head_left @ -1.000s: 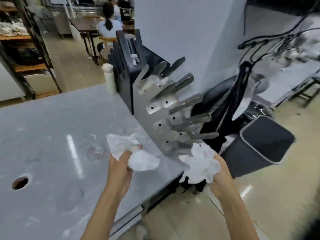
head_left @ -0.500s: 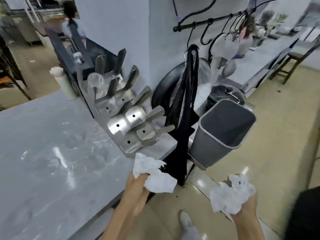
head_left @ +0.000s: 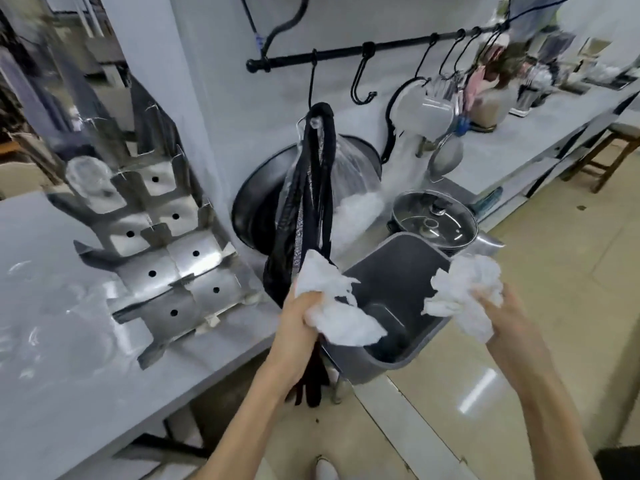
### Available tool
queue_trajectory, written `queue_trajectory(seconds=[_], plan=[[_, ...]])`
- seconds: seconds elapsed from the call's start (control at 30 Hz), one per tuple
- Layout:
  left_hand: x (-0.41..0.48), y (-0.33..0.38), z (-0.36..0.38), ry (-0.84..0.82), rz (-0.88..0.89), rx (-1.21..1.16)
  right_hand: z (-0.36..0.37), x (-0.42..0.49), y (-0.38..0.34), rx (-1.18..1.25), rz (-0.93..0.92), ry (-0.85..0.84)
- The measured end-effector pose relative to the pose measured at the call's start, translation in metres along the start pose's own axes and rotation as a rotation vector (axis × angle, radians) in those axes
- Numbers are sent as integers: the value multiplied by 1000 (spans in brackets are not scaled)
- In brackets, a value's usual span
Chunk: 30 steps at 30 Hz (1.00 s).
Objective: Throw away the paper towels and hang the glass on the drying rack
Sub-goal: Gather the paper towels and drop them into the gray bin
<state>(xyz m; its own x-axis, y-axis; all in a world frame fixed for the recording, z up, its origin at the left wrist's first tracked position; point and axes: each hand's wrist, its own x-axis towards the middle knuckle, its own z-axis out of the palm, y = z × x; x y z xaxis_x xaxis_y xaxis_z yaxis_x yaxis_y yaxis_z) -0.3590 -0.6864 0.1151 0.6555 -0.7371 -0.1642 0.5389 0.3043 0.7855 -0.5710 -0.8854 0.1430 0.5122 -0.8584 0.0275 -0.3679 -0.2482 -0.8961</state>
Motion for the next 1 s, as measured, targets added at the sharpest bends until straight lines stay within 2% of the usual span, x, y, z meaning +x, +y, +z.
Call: queue_trajectory(seconds=[0.07,0.13,0.17,0.23,0.37,0.57,0.67,0.8,0.9,1.0], plan=[[26,-9,26,-70,-35,225,17,38,8,-6,48,-80],[57,-22,49,-18,-139,609,42,76,18,-151,48,-188],[68,-32,58,19,-181,807,54,89,24,-258,18,-256],[85,-56,66,-77,-195,1142,75,105,33,-426,-70,-417],[112,-94,67,-189,-217,1481,95,126,51,-721,31,-649],[127,-114,59,-182,-299,1681,100,143,68,-727,129,-727],[128,-116,55,-204,-336,1641,97,146,73,-757,167,-787],[131,-117,53,-193,-353,1605,96,149,68,-781,91,-831],[133,-121,55,-182,-373,1605,98,147,67,-812,99,-840],[135,-122,55,-228,-432,1642,99,144,66,-829,82,-858]])
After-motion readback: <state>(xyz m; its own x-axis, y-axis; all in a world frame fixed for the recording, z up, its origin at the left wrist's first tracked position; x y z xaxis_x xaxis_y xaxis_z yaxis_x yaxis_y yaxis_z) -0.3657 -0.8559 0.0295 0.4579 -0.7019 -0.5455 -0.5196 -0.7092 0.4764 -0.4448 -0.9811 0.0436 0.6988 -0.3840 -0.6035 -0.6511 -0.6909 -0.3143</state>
